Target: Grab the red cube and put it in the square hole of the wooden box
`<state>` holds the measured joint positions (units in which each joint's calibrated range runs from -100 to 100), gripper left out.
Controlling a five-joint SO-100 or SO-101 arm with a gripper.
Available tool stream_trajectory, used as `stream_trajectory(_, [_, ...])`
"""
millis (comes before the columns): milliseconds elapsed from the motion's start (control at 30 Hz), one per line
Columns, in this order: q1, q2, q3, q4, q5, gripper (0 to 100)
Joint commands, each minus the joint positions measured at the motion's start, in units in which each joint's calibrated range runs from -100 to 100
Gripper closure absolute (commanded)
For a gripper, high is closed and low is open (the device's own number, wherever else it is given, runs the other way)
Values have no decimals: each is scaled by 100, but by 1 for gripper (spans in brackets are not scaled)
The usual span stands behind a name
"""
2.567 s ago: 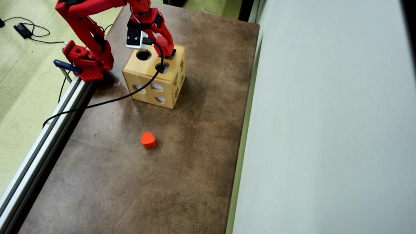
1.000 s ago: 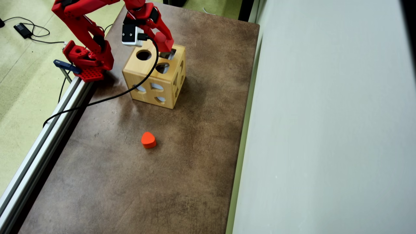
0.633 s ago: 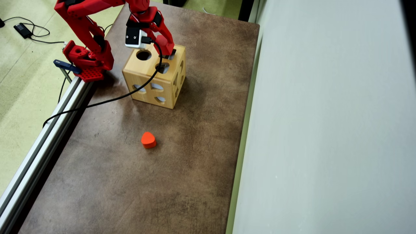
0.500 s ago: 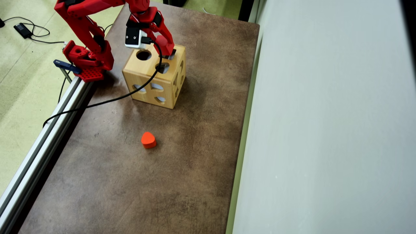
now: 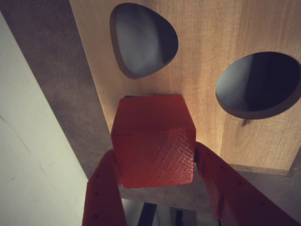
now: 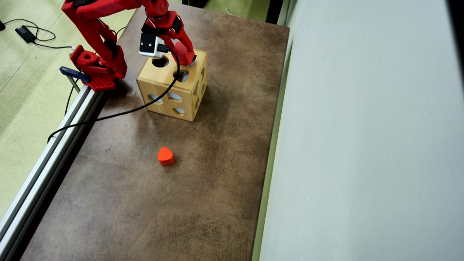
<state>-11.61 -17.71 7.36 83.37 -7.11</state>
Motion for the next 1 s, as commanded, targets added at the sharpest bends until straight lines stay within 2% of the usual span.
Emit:
stream_trajectory(0, [-50, -16, -289, -58, 29, 96])
stream_trajectory(300, [-140, 408, -217, -436, 29, 96])
stream_trajectory(667, [-102, 391, -181, -372, 34, 96])
stream_trajectory(967, [-125, -135, 159, 271, 39, 96])
